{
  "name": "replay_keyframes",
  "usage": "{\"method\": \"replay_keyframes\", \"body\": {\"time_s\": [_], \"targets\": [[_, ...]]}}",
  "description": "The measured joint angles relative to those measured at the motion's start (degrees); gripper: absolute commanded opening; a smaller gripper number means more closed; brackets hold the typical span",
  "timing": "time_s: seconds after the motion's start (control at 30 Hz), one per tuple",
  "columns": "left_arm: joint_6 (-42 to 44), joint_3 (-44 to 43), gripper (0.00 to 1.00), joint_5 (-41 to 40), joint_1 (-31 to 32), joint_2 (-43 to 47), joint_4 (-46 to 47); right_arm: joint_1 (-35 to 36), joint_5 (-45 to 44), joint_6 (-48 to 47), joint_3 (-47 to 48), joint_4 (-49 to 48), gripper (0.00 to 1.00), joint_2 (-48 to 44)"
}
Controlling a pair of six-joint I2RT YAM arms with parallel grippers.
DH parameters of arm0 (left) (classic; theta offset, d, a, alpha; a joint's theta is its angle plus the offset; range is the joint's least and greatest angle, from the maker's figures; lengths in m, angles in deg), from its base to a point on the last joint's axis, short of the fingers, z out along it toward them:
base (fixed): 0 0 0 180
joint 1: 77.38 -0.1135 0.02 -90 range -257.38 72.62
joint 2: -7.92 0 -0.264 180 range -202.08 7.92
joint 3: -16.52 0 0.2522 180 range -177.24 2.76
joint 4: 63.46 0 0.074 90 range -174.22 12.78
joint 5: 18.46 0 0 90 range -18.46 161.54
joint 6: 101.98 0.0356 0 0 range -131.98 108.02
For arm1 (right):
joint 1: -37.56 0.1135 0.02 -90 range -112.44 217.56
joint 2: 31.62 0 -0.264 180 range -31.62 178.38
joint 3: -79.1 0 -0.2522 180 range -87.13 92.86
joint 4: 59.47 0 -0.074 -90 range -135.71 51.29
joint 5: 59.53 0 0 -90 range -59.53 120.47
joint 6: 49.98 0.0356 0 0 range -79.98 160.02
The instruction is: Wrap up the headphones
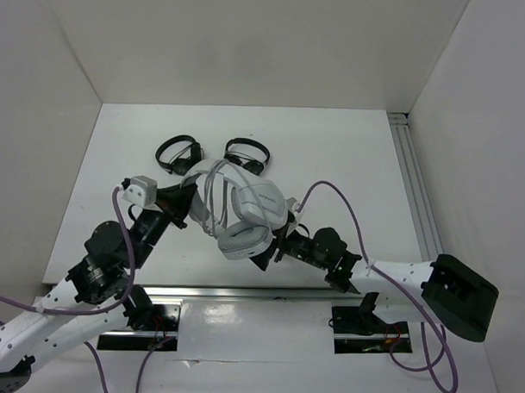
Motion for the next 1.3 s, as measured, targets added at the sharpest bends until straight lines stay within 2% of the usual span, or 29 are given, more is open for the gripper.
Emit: {"method": "replay_keyframes", "body": {"time_s": [0.23, 0.43, 0.67, 0.8, 1.07, 1.3], "targets": [[-0.2, 0.0, 0.0, -2.3, 0.0, 3.3, -1.2, 0.1, -4.8, 0.3, -3.7, 0.7, 1.0, -1.0], [-1.4, -0.2, 0.0, -4.8, 0.0, 5.5, -5.2, 0.1, -10.4, 0.6, -5.3, 3.1, 1.0, -9.9], [-4.3, -8.3, 0.0, -9.4, 0.0, 1.4, -19.0, 0.5, -15.7, 0.3, -5.4, 13.4, 1.0, -21.6], [-6.5, -10.2, 0.0, -11.4, 0.0, 0.1, -24.8, 1.0, -18.1, 0.0, -4.5, 21.0, 1.0, -26.9], [-7.9, -11.0, 0.0, -12.4, 0.0, 0.2, -33.4, 1.7, -21.2, -1.4, -0.2, 31.7, 1.0, -29.4], [-9.7, -14.6, 0.0, -9.9, 0.0, -4.0, -38.6, 1.7, -23.4, -2.1, 0.9, 37.5, 1.0, -30.4]]}}
